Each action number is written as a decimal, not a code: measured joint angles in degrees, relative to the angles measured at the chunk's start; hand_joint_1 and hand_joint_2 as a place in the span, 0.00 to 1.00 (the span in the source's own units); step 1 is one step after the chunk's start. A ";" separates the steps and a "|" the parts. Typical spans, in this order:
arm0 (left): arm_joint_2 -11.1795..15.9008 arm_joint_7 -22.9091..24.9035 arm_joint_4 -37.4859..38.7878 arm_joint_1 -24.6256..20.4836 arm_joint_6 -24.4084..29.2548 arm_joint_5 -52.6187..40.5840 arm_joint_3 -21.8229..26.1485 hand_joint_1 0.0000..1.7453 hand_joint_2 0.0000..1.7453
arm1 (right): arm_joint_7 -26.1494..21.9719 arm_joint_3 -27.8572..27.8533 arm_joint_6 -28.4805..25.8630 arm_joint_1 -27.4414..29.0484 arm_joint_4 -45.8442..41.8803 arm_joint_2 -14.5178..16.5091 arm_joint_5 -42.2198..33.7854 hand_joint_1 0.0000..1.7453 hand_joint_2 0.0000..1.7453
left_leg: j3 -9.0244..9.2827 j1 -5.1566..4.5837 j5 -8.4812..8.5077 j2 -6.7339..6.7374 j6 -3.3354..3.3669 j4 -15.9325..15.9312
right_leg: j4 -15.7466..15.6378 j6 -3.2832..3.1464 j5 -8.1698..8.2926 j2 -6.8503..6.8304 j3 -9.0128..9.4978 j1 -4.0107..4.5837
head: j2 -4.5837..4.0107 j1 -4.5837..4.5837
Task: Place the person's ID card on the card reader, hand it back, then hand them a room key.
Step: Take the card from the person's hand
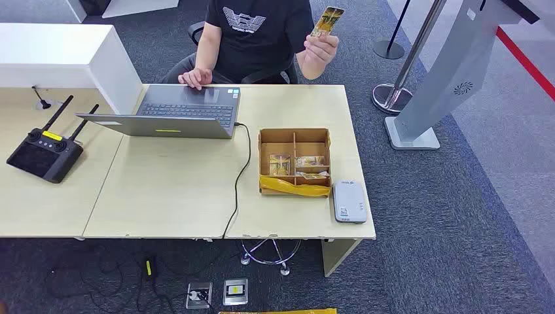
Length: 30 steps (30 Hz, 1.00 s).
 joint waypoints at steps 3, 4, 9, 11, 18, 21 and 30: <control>-0.08 0.04 0.00 0.00 0.22 0.00 0.00 0.00 0.00 | -0.16 -0.27 -0.25 -0.02 0.00 -0.29 -0.35 0.00 0.00 | 0.00 -0.01 0.00 0.00 0.00 0.00 | 0.00 0.00 0.00 0.00 0.00 -0.01 | 0.00 -0.01; -0.11 0.05 0.00 0.00 0.32 -0.01 0.00 0.00 0.00 | -0.42 -0.50 -0.36 -0.04 0.00 -0.58 -0.58 0.00 0.00 | 0.00 -0.01 0.00 0.00 0.00 0.00 | 0.00 0.00 0.00 0.00 0.00 -0.01 | 0.00 -0.01; -0.15 0.06 0.00 0.00 0.68 -0.22 0.00 0.00 0.00 | -6.10 -1.94 0.40 -0.31 -0.04 -5.15 -2.74 0.00 1.00 | 0.00 -0.13 -0.01 0.00 0.03 0.01 | -0.01 0.02 0.01 -0.01 0.00 -0.14 | 0.00 -0.02; -0.11 -0.18 0.00 0.00 0.50 -0.22 0.01 0.00 0.00 | -9.76 -2.74 1.91 -0.68 -0.16 -8.51 -3.77 0.00 1.00 | -0.02 -0.21 -0.02 0.00 0.05 0.01 | -0.01 0.07 0.04 -0.01 0.00 -0.22 | 0.00 -0.02; 0.38 -2.37 0.00 -0.64 -2.09 -1.32 0.00 0.00 0.00 | -18.06 -4.82 5.89 -9.05 -1.86 -21.85 -3.34 0.00 1.00 | 0.00 -0.42 0.06 0.22 0.25 0.01 | 0.00 0.33 0.21 0.15 -0.05 -0.43 | 0.00 -0.02; 0.55 -2.93 0.00 -0.76 -2.86 -2.06 0.00 0.00 0.00 | -20.12 -4.88 7.54 -15.26 -2.75 -26.12 -1.58 0.00 1.00 | -0.02 -0.46 0.13 0.22 0.36 0.01 | 0.00 0.37 0.25 0.13 -0.04 -0.47 | 0.00 -0.03; 1.39 -4.00 0.00 -0.94 -5.62 -4.22 -0.04 0.00 0.00 | -24.20 2.21 14.88 -35.85 -6.71 -30.17 1.16 0.00 1.00 | -0.18 -0.41 0.28 -0.02 0.46 0.01 | 0.07 0.39 0.29 -0.12 -0.01 -0.42 | 0.00 -0.02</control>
